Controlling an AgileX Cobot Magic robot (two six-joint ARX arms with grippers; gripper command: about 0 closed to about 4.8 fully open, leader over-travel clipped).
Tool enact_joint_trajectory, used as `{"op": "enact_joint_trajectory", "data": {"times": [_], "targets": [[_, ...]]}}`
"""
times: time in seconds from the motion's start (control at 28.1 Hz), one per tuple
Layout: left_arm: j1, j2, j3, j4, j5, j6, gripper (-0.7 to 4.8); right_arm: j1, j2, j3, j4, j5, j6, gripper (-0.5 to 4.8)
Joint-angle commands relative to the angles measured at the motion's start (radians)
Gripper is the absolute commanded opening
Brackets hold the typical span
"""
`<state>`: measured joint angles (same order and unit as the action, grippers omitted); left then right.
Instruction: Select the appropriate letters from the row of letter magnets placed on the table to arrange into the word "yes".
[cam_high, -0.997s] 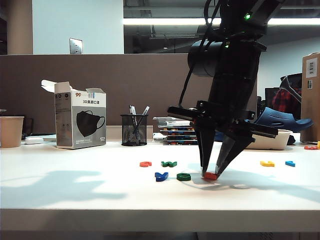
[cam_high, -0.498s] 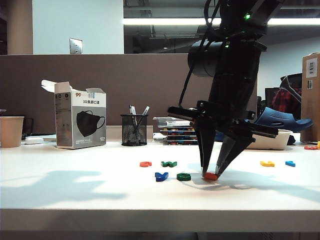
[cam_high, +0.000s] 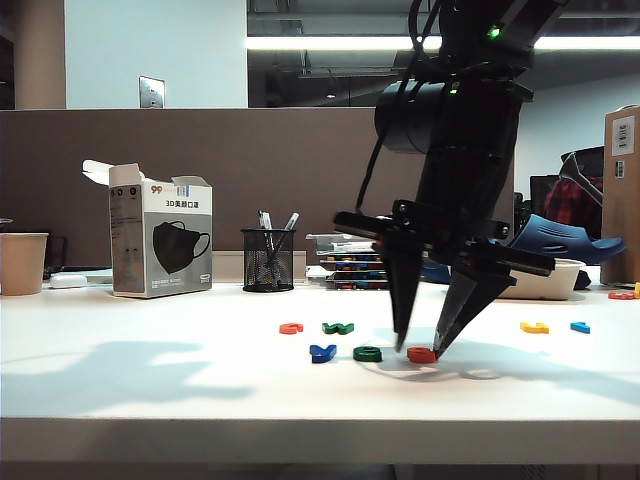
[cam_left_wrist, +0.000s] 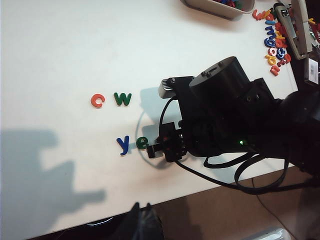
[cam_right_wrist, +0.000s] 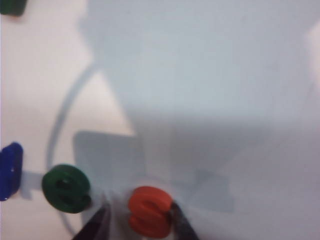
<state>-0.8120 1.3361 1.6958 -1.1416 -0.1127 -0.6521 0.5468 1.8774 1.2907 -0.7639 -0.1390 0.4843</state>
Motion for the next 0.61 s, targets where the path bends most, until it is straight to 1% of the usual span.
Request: {"op": "enact_joint_trajectory", "data": {"times": [0.04, 0.11, 0.21, 0.39, 0.61], "targets": [[0.001, -0.003, 0.004, 0.006, 0.0, -0.003, -0.05, 0.0, 0.011, 0.002, -0.019, 0.014, -0.008, 1.59], [0.001, -0.003, 0.004, 0.006, 0.0, -0.003, -0.05, 0.0, 0.011, 0.011, -0.019, 0.012, -0.01, 1.6], [0.001, -0.003, 0.004, 0.006, 0.0, -0.003, -0.05, 0.0, 0.01, 0.036, -0.025, 0.013, -0.014, 1.81], [0.001, -0.003, 0.004, 0.006, 0.0, -0.003, -0.05, 0.0, 0.009, 0.095, -0.066, 0.014, -0.028, 1.81], [0.001, -0.003, 0.004, 0.006, 0.0, -0.003, -0.05, 0.0, -0.024, 0.118, -0.082, 0.037, -0.034, 1.8]]}}
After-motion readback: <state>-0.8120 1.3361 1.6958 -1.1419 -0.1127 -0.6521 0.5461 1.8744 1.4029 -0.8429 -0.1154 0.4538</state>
